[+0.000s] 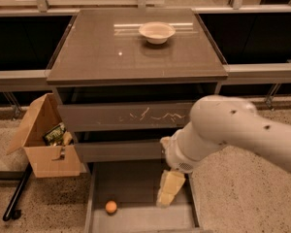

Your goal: Pick orange from bottom drawer and place on counter

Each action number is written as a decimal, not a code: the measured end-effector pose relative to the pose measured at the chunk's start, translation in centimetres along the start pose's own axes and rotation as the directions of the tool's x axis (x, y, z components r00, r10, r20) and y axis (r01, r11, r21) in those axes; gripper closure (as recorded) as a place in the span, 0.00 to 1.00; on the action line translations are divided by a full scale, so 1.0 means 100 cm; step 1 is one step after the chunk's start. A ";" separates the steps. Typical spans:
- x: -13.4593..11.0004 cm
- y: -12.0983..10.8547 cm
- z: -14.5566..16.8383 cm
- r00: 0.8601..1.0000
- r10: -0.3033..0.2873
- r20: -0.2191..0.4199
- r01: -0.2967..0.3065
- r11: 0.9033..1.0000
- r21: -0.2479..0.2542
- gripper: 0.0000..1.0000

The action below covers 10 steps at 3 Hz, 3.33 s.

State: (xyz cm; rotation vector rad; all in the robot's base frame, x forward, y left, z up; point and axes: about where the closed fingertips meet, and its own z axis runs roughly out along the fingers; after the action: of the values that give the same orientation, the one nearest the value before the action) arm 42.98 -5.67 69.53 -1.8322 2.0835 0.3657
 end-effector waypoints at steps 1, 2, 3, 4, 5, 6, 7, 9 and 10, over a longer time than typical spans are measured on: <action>0.008 -0.002 0.079 1.000 -0.009 0.014 0.009 1.000 -0.028 0.00; 0.010 -0.016 0.152 0.995 0.010 0.097 -0.007 0.999 -0.036 0.00; 0.007 -0.032 0.215 0.982 0.046 0.184 -0.035 0.997 -0.064 0.00; 0.003 -0.046 0.295 0.960 0.101 0.261 -0.062 0.986 -0.155 0.00; -0.002 -0.050 0.348 0.947 0.145 0.286 -0.080 0.970 -0.229 0.00; -0.001 -0.050 0.358 0.948 0.143 0.284 -0.079 0.971 -0.226 0.00; -0.004 -0.062 0.393 0.948 0.081 0.309 -0.025 0.983 -0.181 0.00; 0.008 -0.072 0.484 0.920 -0.029 0.391 0.075 0.992 -0.102 0.00; 0.013 -0.070 0.523 0.918 -0.050 0.393 0.094 0.991 -0.094 0.00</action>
Offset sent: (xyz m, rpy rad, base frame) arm 0.0572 0.0856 -0.2339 0.2309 0.0297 -0.0150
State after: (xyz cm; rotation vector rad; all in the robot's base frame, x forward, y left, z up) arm 54.16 13.61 21.64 -1.7192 1.7482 0.7733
